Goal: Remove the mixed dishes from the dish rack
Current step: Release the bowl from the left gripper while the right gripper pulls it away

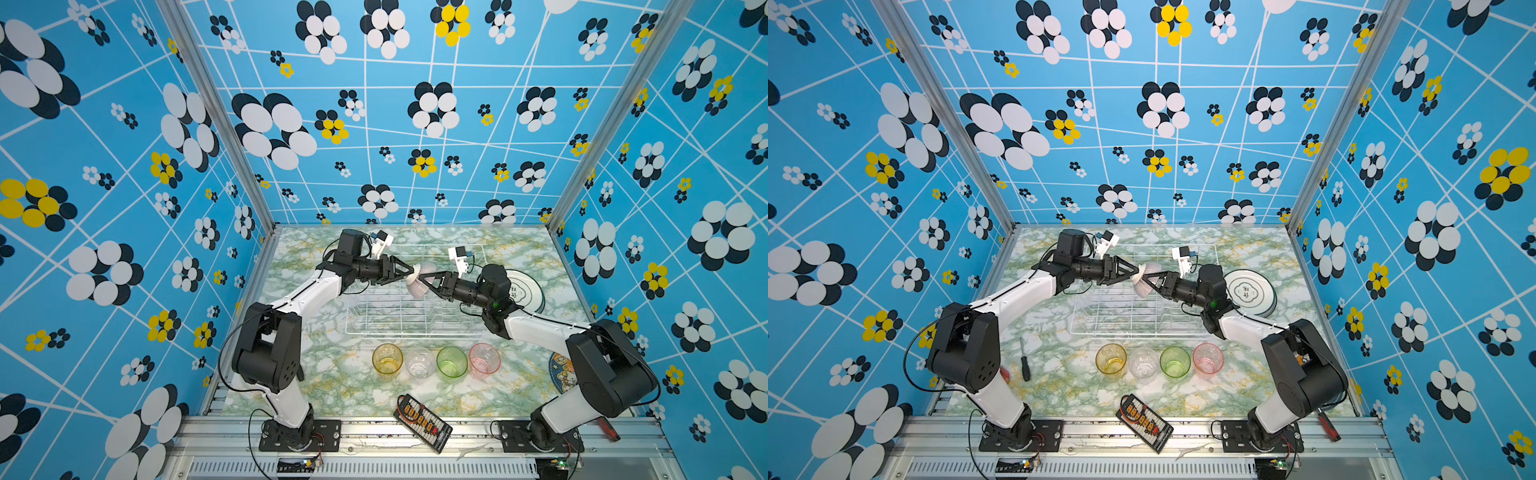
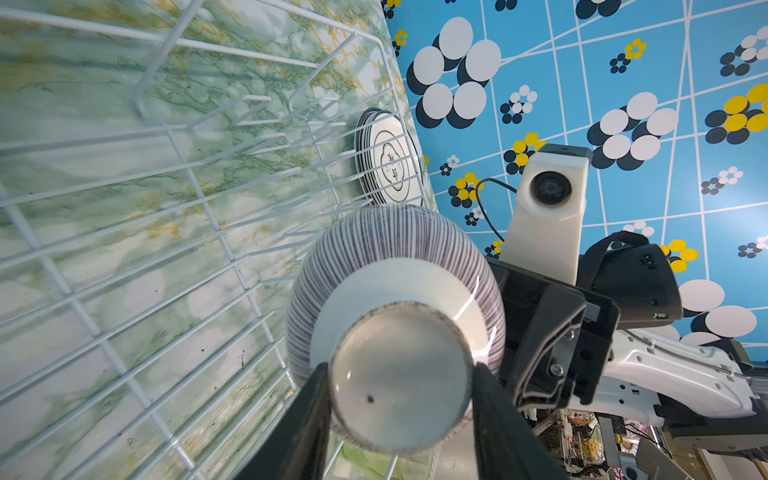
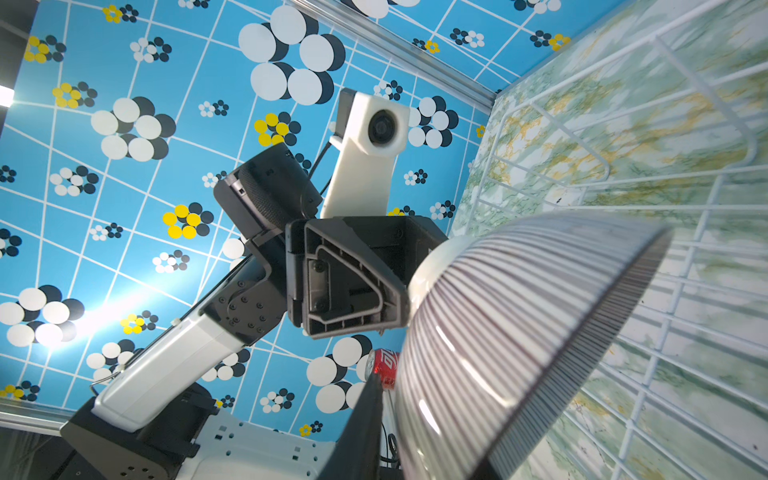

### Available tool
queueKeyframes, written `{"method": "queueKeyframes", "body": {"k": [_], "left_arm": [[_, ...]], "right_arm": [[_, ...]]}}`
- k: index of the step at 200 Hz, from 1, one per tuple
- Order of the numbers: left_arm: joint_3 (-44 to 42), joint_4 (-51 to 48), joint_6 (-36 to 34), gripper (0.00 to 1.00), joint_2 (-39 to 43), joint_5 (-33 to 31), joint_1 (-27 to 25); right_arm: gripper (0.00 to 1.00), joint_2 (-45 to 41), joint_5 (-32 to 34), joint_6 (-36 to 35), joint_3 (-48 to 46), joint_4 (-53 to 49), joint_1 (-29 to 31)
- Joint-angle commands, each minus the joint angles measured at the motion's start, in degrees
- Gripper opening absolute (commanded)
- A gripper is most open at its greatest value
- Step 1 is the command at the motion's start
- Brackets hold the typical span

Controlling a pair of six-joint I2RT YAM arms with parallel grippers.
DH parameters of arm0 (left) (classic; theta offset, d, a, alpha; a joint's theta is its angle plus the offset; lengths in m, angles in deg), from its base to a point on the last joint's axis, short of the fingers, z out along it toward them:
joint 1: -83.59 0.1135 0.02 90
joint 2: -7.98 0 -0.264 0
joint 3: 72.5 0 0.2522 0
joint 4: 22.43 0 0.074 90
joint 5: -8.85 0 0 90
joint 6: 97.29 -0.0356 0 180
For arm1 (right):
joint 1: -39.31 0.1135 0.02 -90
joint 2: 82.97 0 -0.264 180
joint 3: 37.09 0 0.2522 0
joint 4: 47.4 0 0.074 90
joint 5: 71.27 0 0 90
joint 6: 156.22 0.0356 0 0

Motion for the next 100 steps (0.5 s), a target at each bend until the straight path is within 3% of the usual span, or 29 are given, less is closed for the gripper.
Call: {"method": "queueKeyframes", "body": {"k": [1, 26, 61, 100], "left_arm": [[-0.23, 1.96, -0.31, 0.35, 3.40, 2.22, -0.48], [0.19, 1.36, -0.59, 0.35, 3.71, 1.95, -0.90], [1.12, -0.51, -1.65, 0.35, 3.67, 1.67, -1.81], [2.54, -5.09, -4.70, 0.40, 4.64, -0.04, -2.13]], "right_arm": [[0.22, 1.00, -1.18, 1.80, -0.11, 5.51, -0.13], [0.18, 1.71, -1.44, 2.77, 0.22, 7.20, -0.14], [0.00, 2.96, -2.24, 4.42, 0.76, 9.47, -0.14], [0.00, 3.35, -2.88, 4.68, 1.24, 9.94, -0.13]]}}
